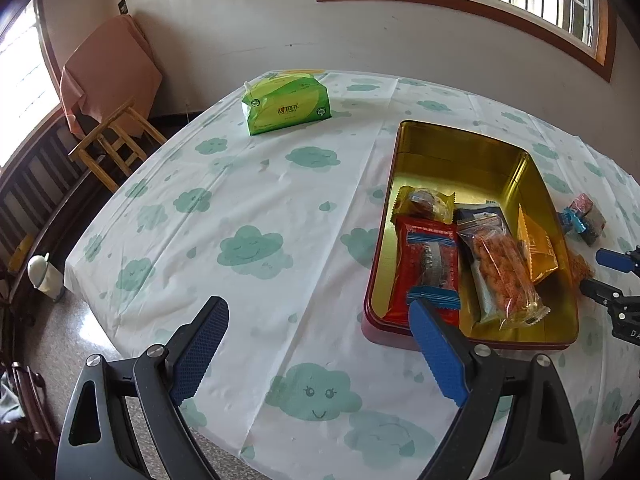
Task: Organize snacks
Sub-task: 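Grasp the clear cracker bag with red print using the right tool, then grasp the blue-wrapped candy with the left tool while the right tool holds the cracker bag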
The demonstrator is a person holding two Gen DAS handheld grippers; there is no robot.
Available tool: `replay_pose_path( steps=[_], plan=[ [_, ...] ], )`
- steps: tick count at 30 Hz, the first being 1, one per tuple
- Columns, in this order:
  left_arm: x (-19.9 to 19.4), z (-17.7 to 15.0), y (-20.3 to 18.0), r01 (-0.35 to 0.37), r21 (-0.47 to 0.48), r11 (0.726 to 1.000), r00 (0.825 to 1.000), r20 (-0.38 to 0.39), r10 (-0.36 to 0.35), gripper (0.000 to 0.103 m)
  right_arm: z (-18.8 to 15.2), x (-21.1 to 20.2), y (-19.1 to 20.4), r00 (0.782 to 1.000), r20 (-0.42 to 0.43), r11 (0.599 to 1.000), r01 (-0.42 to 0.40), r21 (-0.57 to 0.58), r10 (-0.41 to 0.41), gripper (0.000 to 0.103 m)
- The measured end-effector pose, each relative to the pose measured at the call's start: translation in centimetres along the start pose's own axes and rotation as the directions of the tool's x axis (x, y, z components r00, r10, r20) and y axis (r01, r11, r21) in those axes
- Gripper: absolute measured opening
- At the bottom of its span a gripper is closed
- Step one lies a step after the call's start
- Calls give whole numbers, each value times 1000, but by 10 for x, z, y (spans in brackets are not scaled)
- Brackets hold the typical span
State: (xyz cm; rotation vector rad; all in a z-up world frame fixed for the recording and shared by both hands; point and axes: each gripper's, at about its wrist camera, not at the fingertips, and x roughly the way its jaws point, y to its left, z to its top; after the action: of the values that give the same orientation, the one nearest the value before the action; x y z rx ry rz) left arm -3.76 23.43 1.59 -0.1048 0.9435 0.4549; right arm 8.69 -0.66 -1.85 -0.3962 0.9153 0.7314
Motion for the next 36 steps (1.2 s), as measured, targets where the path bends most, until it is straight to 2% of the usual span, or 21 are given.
replay_pose_path(
  steps=[4, 9, 15, 17, 19, 23, 31, 36],
  plan=[
    [-1, 2, -6, -1, 14, 1000, 1000, -3, 2, 90, 6, 14, 5, 999, -31, 997, -11, -83, 8, 61],
    [0, 4, -16, 3, 36, 999, 1000, -6, -3, 90, 11, 33, 3, 997, -67, 994, -32, -100, 26, 61],
    [-1, 7, -32, 15, 68, 998, 1000, -2, -15, 90, 2, 32, 8, 999, -18, 995, -32, -96, 31, 61],
    [-2, 7, -38, 23, 79, 997, 1000, 0, -23, 90, -2, 29, 9, 1000, -2, 996, -26, -87, 26, 57],
    [-4, 8, -45, 32, 90, 995, 999, 2, -32, 90, -6, 26, 8, 1000, 9, 998, -28, -63, 28, 45],
    [-7, 6, -61, 50, 121, 991, 999, 0, -50, 90, -16, 19, 5, 999, 27, 999, -16, -29, 17, 41],
    [-18, 6, -100, 99, 188, 977, 994, 16, -104, 90, -48, -3, -18, 998, 40, 996, 48, 69, -51, 40],
    [-24, 7, -129, 143, 229, 963, 988, 29, -154, 90, -72, -18, -49, 987, 31, 975, 151, 164, -158, 40]
  ],
)
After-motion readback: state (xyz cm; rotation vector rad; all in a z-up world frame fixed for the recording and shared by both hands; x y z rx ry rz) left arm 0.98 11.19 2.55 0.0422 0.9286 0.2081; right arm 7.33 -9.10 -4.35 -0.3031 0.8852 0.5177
